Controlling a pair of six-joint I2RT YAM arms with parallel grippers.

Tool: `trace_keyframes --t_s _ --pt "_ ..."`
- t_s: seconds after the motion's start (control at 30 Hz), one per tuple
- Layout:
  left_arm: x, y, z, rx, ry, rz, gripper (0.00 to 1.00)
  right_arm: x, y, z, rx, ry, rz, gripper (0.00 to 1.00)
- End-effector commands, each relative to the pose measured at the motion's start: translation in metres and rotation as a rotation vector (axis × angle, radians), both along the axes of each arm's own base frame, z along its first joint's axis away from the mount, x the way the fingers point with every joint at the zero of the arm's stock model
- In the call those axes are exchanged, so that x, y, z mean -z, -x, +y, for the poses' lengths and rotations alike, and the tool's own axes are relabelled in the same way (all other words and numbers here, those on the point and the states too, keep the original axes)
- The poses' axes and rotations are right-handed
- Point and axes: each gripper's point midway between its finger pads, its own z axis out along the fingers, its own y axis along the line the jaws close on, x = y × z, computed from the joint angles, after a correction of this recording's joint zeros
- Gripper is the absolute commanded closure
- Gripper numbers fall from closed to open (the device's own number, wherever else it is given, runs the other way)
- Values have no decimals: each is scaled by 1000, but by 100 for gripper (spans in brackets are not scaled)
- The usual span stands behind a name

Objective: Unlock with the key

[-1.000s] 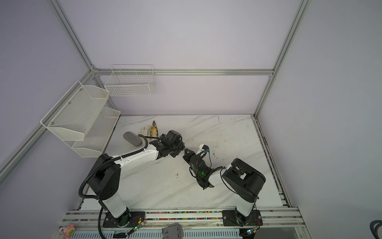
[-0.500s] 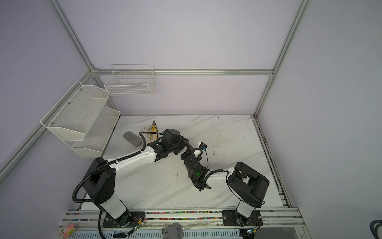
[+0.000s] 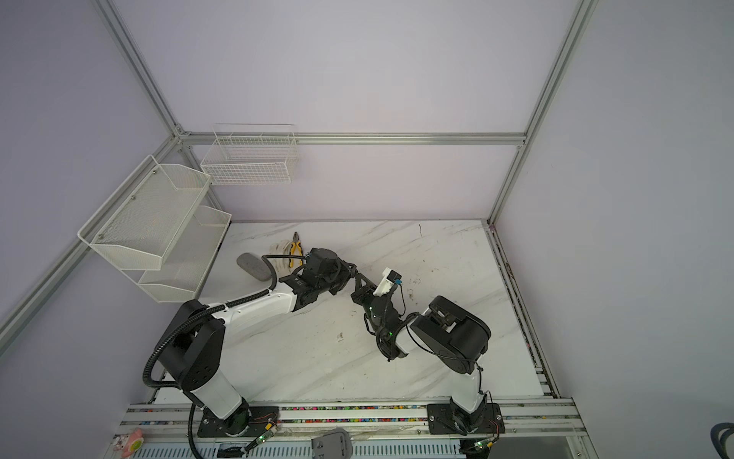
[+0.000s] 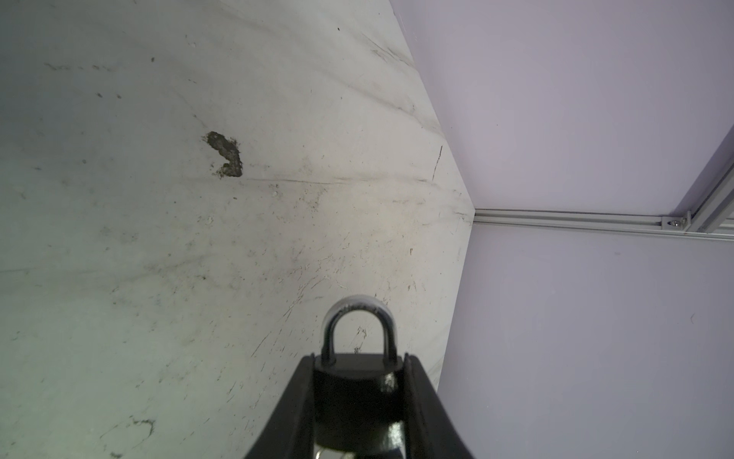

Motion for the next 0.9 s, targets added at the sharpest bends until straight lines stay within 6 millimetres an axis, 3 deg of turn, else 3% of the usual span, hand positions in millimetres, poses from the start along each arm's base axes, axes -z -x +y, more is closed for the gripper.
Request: trace_keyframes --t_s 0.0,0.27,0.53,0.7,0.87 --pt "-23 36 -41 207 103 -56 100 -28 23 22 -207 -193 8 100" --pt "-30 40 -41 224 89 -85 100 -24 21 16 -180 -168 28 100" --pt "-28 37 -38 188 87 -57 100 -35 25 13 -75 -63 13 100" --pt "-11 38 -24 135 30 -14 100 -36 31 2 -56 -32 33 84" --pt "-13 34 -20 114 11 -20 100 -34 40 1 -94 -6 58 63"
